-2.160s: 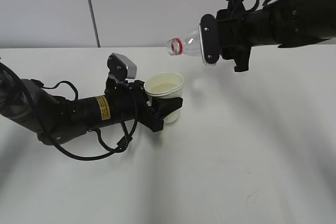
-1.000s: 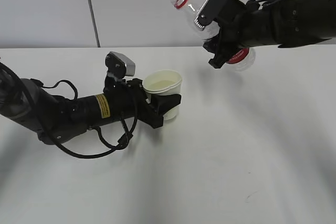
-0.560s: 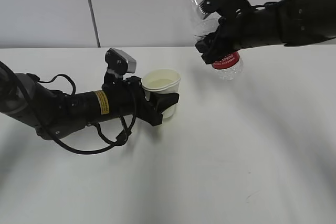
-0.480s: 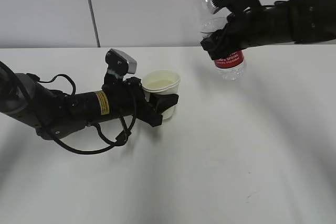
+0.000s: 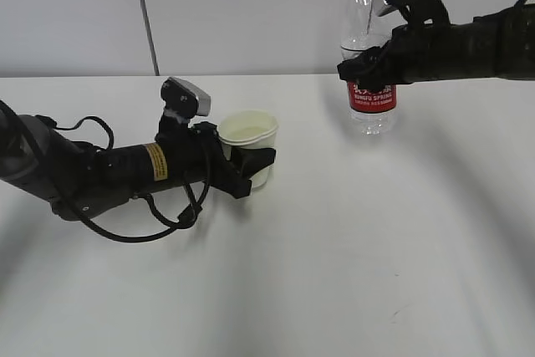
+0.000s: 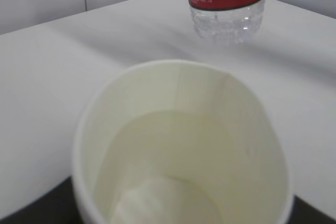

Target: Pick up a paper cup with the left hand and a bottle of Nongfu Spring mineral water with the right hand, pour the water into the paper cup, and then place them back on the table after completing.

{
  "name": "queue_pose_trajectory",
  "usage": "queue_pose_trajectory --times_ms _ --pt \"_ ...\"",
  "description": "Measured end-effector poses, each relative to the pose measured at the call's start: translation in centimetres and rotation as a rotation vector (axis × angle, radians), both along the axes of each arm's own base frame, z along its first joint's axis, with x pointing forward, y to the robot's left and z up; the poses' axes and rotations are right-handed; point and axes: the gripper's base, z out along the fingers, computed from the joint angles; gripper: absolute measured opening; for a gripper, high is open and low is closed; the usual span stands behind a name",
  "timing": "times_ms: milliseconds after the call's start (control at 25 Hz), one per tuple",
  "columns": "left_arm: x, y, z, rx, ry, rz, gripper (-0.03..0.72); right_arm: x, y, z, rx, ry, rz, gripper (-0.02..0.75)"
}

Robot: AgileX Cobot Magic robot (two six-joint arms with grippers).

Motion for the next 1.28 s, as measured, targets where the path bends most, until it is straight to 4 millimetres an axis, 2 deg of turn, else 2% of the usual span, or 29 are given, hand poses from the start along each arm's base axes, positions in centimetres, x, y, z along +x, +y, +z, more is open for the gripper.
queue_pose_trajectory --times_ms 200,680,880,1280 --pt "0.8 1.6 0.0 0.001 0.000 0.043 0.397 0.3 0.6 -1.7 0.037 -0.035 0.061 0.428" --pt "2.7 6.3 0.0 0.008 -0.009 0.166 0.397 -1.0 1.3 -5.3 0.148 -0.141 0.117 0.428" --pt "3.4 7.9 0.1 0.018 -0.033 0.221 0.397 -1.3 1.4 -5.4 0.157 -0.173 0.140 0.428" --pt "4.0 8.9 -0.1 0.071 -0.056 0.316 0.396 -1.3 1.5 -5.1 0.176 -0.198 0.148 0.428"
